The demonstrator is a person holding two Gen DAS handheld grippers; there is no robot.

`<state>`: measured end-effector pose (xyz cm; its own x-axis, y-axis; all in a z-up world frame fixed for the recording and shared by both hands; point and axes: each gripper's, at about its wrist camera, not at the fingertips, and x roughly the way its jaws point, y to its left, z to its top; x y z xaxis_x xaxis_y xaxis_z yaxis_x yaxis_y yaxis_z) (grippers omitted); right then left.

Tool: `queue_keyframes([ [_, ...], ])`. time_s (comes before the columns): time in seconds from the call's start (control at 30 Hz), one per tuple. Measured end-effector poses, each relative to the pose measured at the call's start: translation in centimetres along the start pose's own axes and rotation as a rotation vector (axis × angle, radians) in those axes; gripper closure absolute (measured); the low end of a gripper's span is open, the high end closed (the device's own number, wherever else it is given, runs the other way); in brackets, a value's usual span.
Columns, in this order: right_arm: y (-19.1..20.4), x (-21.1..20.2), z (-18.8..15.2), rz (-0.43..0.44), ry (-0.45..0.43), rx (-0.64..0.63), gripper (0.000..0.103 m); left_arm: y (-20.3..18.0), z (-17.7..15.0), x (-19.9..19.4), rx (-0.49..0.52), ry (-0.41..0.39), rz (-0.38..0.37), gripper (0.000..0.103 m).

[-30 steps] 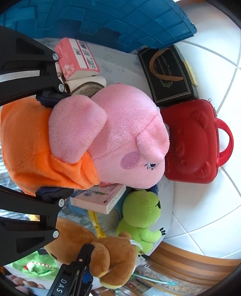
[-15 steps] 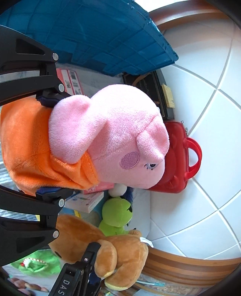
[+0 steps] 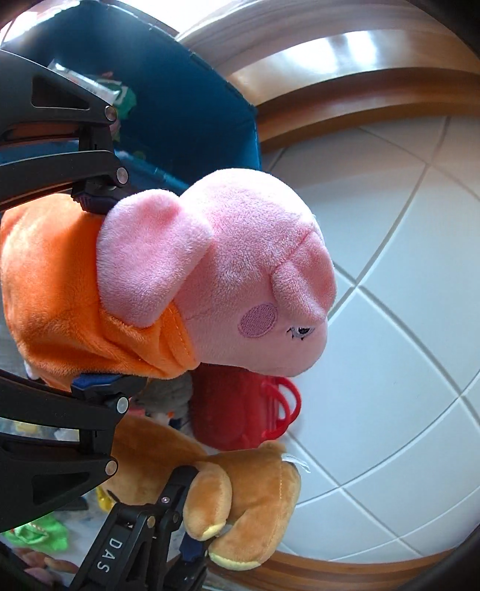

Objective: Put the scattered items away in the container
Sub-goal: 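Lift and carry the pig and bear plush toys over the crate with both tools, then open both tools to drop the plush toys into the crate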

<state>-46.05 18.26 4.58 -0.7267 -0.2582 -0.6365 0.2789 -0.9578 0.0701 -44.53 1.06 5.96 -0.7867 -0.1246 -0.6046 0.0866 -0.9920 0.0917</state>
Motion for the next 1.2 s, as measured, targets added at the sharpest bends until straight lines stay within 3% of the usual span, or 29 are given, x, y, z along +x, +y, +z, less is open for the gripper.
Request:
queue_keyframes([
  [0.17,7.8,0.3,5.0,0.066,-0.032,-0.069,0.042,8.1,3.6,-0.7,-0.048,0.006,0.113,0.039],
  [0.3,14.1,1.0,8.3,0.108,-0.040,-0.124,0.042,14.5,4.7,-0.1,-0.066,0.049,0.177,0.039],
  [0.63,28.5,5.4,11.3,0.234,-0.021,-0.214,0.042,28.5,2.0,3.1,-0.183,0.167,0.283,0.039],
  [0.93,35.4,9.8,10.1,0.262,0.054,-0.254,0.042,33.9,-1.2,5.1,-0.220,0.219,0.270,0.038],
  [1.2,35.0,11.3,9.7,0.185,0.109,-0.232,0.039,34.3,-2.4,6.0,-0.221,0.245,0.232,0.024],
])
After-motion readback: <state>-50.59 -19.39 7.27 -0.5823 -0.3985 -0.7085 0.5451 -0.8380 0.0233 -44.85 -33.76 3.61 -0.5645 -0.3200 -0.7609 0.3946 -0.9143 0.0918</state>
